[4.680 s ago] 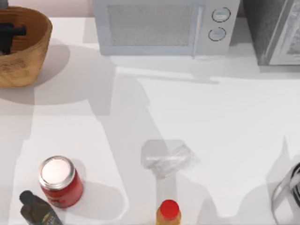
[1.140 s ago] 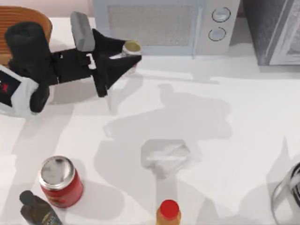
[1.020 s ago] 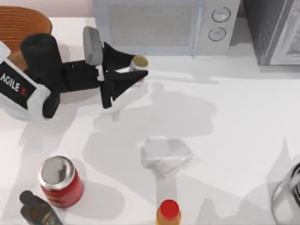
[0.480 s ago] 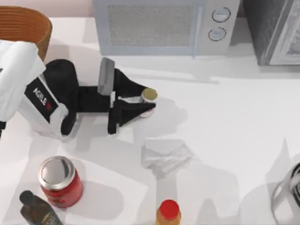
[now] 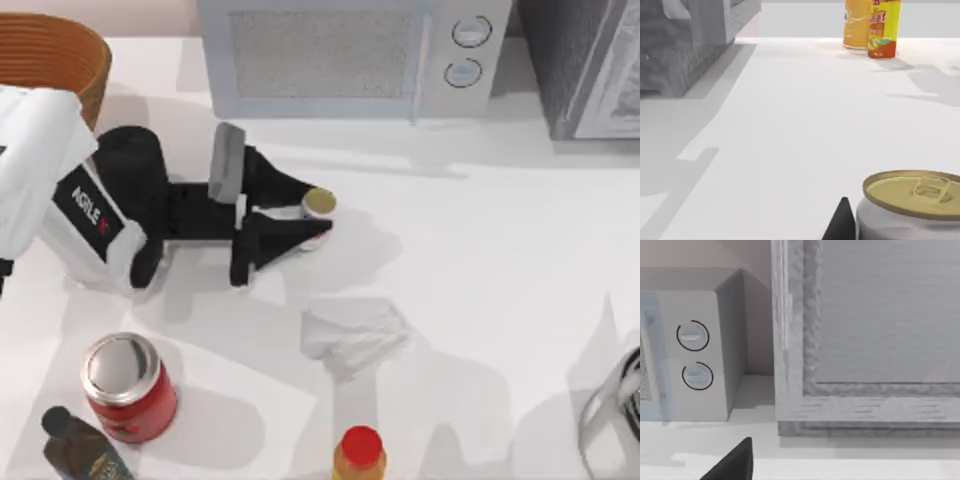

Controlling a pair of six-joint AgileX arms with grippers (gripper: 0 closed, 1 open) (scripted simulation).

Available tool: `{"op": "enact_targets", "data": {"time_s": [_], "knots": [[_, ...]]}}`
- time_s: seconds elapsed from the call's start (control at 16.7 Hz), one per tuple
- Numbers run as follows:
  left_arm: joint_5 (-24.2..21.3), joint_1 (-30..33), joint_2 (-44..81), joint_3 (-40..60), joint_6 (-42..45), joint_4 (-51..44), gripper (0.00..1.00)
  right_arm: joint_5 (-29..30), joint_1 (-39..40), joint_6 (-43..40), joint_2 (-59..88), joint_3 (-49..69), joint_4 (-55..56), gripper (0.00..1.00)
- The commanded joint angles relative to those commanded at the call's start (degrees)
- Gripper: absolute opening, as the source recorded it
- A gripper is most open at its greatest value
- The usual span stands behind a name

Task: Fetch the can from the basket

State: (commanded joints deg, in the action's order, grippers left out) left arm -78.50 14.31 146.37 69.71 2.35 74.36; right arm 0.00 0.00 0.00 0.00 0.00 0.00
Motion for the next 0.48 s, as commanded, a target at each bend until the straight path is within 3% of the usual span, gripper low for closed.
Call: {"op": "enact_targets", "data": {"time_s": [0.48], "knots": [[0.0,0.0,0.0,0.0,0.0,0.0,0.98,0.0,0.0,0.0,0.0,0.0,0.0,1.0]]}}
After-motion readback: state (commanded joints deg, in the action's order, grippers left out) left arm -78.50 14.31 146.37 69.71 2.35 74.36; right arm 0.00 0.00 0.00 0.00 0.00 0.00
